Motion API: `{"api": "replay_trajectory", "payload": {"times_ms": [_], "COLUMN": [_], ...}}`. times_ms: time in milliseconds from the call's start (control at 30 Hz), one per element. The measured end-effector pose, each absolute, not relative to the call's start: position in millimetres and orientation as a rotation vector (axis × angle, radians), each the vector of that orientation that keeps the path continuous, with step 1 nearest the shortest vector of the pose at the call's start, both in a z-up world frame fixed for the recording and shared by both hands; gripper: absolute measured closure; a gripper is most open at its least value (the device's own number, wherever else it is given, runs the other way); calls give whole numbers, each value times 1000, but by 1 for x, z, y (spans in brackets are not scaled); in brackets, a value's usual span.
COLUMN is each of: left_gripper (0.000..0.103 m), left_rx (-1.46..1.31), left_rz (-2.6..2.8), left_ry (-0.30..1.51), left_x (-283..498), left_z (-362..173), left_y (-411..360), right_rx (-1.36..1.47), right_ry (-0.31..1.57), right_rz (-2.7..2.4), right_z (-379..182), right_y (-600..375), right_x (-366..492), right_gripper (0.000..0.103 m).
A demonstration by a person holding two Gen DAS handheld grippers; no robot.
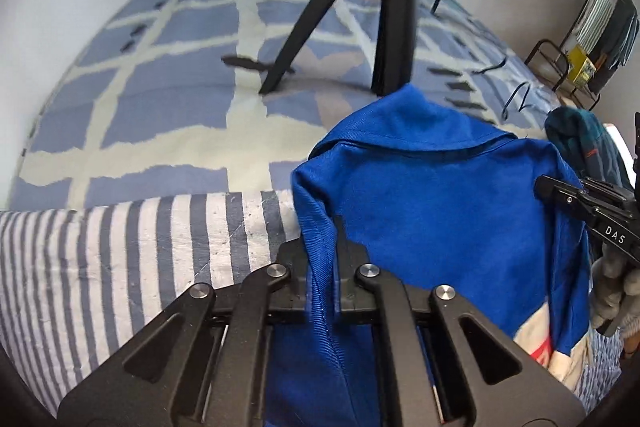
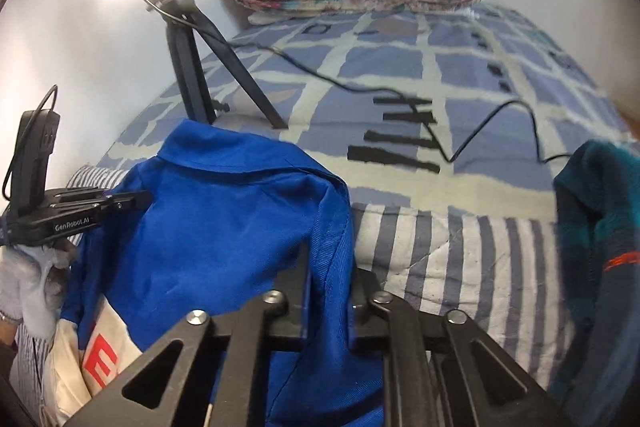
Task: Fold large clothes
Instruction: 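Lift the collar with both tools and fold it over the hem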
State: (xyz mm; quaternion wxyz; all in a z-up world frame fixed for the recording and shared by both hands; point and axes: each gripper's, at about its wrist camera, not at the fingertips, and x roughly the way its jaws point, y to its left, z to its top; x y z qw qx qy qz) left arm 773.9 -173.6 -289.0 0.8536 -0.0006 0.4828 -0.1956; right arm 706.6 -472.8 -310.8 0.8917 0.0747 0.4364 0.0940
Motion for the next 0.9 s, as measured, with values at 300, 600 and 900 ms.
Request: {"api": "replay_trajectory", "payload": {"times_ms": [300, 600, 900], "left_gripper": [101, 101, 101], "left_rx": [-64, -112, -97], "left_rz": [-456, -497, -541], "left_ry": [918, 870, 838], "left_x": [728, 647, 526], "left_z": [-233, -180, -130], "left_y": [-159, -130, -118], "right_rx": [160, 154, 130], "right_ry": [820, 752, 727], "right_rz": [196, 249, 274], "right_z": [-259, -199, -151], "right_y": [-466, -447, -421], "right_x": [670, 602, 495], "right_gripper": [102, 103, 103]}}
